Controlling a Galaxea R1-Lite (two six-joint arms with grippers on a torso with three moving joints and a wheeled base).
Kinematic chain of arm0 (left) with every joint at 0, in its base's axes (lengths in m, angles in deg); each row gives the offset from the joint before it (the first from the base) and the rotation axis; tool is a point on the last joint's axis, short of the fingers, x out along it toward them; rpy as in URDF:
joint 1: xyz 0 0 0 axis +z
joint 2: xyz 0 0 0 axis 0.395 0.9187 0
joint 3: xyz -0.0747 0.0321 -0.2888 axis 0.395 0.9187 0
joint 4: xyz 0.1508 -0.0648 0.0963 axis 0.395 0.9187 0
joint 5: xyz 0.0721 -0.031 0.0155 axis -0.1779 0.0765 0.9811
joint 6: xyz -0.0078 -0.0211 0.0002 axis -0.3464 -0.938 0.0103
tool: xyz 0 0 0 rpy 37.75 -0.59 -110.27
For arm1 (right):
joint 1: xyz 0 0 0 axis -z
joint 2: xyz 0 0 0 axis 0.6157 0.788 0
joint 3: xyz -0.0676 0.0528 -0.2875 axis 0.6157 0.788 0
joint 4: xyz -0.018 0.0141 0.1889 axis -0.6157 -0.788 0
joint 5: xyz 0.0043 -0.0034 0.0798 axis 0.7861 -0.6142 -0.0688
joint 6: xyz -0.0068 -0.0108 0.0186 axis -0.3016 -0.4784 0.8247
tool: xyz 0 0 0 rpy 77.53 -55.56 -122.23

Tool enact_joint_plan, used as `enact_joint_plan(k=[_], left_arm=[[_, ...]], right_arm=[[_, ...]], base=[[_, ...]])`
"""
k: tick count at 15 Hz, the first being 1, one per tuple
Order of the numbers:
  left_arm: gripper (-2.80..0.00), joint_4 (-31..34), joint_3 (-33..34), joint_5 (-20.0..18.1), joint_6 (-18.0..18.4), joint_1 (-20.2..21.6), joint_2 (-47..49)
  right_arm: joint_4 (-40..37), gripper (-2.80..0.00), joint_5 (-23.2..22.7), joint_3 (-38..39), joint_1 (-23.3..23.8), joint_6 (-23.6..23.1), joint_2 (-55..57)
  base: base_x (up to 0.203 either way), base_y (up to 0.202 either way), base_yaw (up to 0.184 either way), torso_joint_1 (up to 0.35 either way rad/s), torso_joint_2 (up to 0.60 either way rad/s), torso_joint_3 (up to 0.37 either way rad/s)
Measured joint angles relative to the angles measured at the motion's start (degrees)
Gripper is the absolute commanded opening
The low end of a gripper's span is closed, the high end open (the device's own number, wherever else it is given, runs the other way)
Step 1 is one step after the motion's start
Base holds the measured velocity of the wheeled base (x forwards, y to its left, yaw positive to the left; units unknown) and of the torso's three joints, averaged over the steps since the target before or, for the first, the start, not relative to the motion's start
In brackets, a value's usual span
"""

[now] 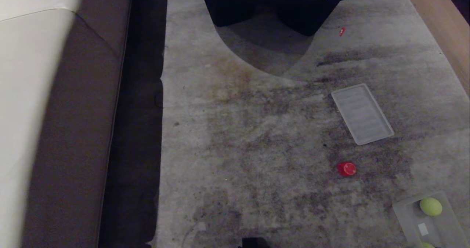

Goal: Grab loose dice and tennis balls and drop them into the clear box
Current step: Find toys out of the box

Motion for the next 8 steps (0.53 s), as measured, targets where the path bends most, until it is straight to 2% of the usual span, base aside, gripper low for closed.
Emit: enact_joint_plan(k=[8], left_arm=[[-2.8, 0.0, 0.0, 0.0, 0.0, 0.0, 0.0]], right_arm=[[0.0, -2.8, 0.0, 0.0, 0.0, 0.0, 0.0]], base=[[0.0, 0.0, 0.0, 0.003, 0.0, -0.197]])
